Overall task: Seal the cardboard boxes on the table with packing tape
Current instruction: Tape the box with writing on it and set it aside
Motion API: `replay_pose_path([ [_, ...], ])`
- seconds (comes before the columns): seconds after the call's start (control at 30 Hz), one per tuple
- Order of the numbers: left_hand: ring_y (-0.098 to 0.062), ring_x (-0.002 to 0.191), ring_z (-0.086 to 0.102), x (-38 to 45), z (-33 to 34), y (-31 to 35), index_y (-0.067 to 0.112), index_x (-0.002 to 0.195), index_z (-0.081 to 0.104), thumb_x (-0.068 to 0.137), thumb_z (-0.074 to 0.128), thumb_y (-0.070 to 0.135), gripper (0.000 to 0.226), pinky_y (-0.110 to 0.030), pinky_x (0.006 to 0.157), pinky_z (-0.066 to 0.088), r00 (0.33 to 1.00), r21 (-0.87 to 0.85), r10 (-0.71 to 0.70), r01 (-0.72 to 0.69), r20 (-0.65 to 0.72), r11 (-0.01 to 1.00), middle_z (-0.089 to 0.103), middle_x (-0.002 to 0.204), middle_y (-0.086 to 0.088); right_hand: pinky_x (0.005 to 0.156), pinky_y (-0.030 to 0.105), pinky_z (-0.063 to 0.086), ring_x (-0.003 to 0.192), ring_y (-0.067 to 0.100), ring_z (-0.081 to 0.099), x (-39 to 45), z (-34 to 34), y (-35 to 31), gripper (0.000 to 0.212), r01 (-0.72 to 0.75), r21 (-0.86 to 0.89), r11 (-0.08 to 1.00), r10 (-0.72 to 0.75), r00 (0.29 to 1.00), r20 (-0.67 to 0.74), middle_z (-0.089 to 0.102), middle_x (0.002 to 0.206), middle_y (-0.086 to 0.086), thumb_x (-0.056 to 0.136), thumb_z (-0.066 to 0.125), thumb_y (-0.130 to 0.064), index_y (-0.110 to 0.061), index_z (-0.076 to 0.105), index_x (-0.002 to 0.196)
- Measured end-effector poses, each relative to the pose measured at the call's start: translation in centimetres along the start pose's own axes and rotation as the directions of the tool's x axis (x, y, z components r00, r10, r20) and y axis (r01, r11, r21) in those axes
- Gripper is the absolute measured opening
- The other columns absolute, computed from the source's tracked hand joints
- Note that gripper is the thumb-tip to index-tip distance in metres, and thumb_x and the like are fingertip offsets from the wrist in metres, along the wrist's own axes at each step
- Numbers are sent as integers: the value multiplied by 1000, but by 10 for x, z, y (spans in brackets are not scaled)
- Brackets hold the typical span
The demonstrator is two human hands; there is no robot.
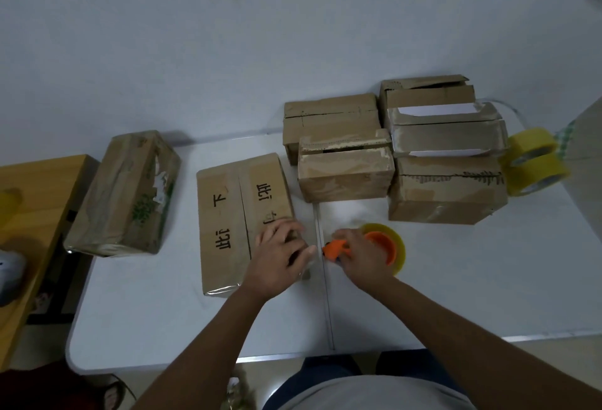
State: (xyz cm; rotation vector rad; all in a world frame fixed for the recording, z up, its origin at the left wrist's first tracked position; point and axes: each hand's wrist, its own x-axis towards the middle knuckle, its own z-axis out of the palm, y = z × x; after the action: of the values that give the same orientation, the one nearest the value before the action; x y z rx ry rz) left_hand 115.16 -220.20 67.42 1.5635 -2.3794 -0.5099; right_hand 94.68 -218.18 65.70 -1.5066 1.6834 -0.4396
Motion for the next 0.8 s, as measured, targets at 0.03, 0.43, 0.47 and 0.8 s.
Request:
replay_pose_path([
  [0.03,-8,134,28,0,0,1,26,93,76,96,35,59,52,-33,99,20,1000,1,-8,8,0,1000,52,129,17,87,27,43,115,17,52,-1,4,-13,38,-106,262,959,71,988,139,53,130,-5,97,50,-8,-18,50,134],
  [0.43,-4,132,28,5,-1,-2,22,99,74,99,30,51,54,-37,101,24,1000,-49,-22,22,1,999,53,130,17,82,29,57,86,22,64,-11,7,-26,11,-341,682,647,188,938,290,66,90,10,96,59,-10,-2,65,102],
  [0.47,-4,131,30,6,-2,-2,23,103,72,100,31,50,49,-40,103,27,1000,-72,-25,24,-5,997,52,132,16,79,28,58,84,21,64,-12,6,-27,11,-325,688,649,190,945,268,66,88,10,96,59,-10,-2,65,102],
  [0.8,-3,148,21,-14,-42,-45,29,145,48,104,31,51,49,-37,122,20,986,-82,119,-110,118,991,26,161,15,62,15,50,69,9,66,-17,3,-29,15,-217,631,745,160,976,146,68,84,11,97,57,-13,-1,66,98],
])
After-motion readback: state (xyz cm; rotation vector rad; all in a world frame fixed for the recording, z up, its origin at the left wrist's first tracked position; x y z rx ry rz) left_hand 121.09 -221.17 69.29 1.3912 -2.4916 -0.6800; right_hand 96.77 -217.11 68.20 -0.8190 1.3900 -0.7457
